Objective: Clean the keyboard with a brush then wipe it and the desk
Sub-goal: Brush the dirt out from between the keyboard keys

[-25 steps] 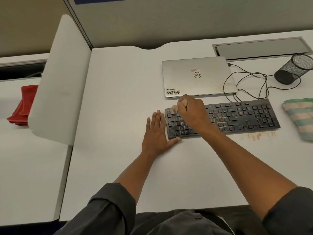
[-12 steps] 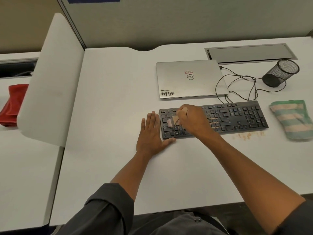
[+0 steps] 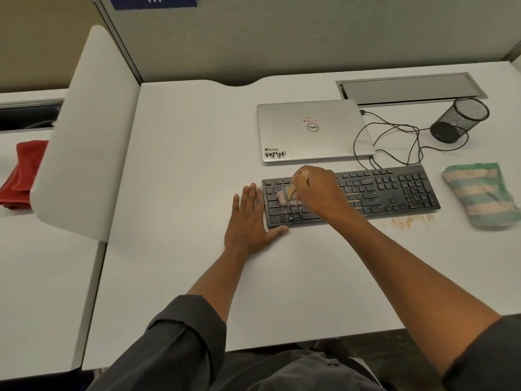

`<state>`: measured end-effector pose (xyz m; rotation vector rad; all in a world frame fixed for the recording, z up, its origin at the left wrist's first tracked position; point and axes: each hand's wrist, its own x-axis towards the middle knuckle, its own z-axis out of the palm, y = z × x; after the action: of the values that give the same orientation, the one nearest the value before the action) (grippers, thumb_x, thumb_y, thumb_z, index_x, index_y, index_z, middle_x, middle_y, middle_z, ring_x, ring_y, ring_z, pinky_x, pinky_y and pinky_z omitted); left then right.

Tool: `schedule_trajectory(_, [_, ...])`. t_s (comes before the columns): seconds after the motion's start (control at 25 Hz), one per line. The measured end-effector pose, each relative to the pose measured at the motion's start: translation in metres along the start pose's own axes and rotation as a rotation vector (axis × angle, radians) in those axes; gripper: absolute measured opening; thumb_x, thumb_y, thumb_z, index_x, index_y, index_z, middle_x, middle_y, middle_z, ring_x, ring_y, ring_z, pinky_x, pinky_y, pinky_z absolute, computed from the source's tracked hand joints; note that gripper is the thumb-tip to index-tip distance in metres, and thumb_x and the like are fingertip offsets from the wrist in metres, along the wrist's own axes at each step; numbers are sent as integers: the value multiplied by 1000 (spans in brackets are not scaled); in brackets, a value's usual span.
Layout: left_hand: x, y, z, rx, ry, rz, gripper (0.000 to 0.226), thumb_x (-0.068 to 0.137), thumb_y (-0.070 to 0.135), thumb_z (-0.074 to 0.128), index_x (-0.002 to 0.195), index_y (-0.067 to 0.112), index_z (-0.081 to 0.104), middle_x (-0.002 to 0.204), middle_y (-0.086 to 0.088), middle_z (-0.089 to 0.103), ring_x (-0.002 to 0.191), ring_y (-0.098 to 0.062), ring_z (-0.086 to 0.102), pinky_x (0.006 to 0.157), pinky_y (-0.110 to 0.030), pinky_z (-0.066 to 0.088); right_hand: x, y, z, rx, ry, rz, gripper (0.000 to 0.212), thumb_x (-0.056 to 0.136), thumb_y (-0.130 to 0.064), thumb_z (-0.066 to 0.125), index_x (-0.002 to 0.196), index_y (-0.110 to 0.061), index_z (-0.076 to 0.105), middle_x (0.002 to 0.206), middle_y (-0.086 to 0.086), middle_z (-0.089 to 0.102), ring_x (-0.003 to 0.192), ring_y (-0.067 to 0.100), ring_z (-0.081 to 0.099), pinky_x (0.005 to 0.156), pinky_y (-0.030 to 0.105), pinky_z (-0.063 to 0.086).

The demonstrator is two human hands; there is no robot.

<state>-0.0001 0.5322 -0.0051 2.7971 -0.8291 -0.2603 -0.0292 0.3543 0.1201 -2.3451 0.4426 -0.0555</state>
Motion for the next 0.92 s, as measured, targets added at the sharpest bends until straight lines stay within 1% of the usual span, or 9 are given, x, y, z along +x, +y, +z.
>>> schedule_trajectory(0.12, [-1, 1, 0, -2, 0, 4, 127, 73, 97, 6, 161, 7, -6, 170, -12, -10, 155, -23, -18, 126, -45, -10, -2, 1, 3, 65, 7, -8, 22, 93, -22, 45, 93, -18, 66, 75, 1, 71, 73, 18, 67, 68, 35, 55])
schedule_trajectory(0.24, [-1, 1, -1, -5, 4, 3, 126, 74, 97, 8, 161, 7, -7, 170, -12, -11, 155, -22, -18, 126, -45, -10, -9, 7, 5, -5, -36, -7, 24, 95, -22, 45, 93, -13, 67, 74, 4, 71, 74, 21, 68, 71, 40, 55])
schedule_trajectory(0.36, [-1, 1, -1, -1, -9, -2, 124, 77, 95, 16, 161, 7, -8, 169, -11, -12, 155, -22, -19, 126, -45, -11, -6, 7, -1, -7, -58, -9, 24, 96, -21, 45, 91, -13, 67, 73, 3, 71, 73, 20, 67, 71, 37, 55])
schedule_trajectory(0.44, [-1, 1, -1, 7, -5, -3, 125, 76, 96, 14, 161, 7, -6, 170, -12, -11, 155, -22, -19, 126, -45, -11, -2, 6, -1, 59, -41, -12, 23, 96, -23, 44, 92, -18, 66, 75, 0, 71, 72, 18, 66, 69, 34, 53])
schedule_trajectory(0.52, [0, 2, -2, 6, -8, -5, 125, 76, 95, 15, 161, 7, -5, 170, -12, -10, 155, -22, -18, 126, -45, -11, 0, 7, 2, 78, 9, -3, 22, 96, -24, 44, 92, -19, 65, 77, 0, 71, 73, 19, 66, 68, 35, 53])
schedule_trajectory(0.64, [0, 1, -1, 8, -4, -2, 123, 78, 94, 19, 161, 7, -6, 170, -12, -10, 155, -23, -18, 126, -44, -11, 0, 11, 2, -10, 26, 15, 24, 96, -22, 43, 89, -16, 66, 74, 2, 71, 75, 22, 67, 69, 36, 53])
schedule_trajectory(0.76, [0, 0, 0, 1, -2, -4, 121, 81, 92, 25, 161, 8, -7, 170, -11, -11, 155, -22, -18, 126, -44, -11, 1, 12, -3, -93, -19, -2, 30, 96, -20, 43, 87, -9, 70, 73, 7, 71, 73, 26, 68, 71, 41, 56])
schedule_trajectory(0.84, [0, 1, 0, 5, 0, -3, 121, 81, 92, 26, 161, 8, -7, 170, -11, -11, 155, -23, -18, 126, -45, -11, 7, 12, -5, -52, 9, 10, 31, 96, -23, 43, 87, -10, 70, 74, 8, 71, 73, 27, 68, 72, 45, 56])
schedule_trajectory(0.92, [-1, 1, 0, 6, -1, -2, 121, 81, 92, 25, 161, 8, -7, 170, -12, -11, 155, -23, -18, 126, -44, -11, 12, 10, -4, -6, 45, 14, 31, 95, -30, 43, 93, -13, 68, 77, 7, 71, 76, 26, 67, 73, 46, 56])
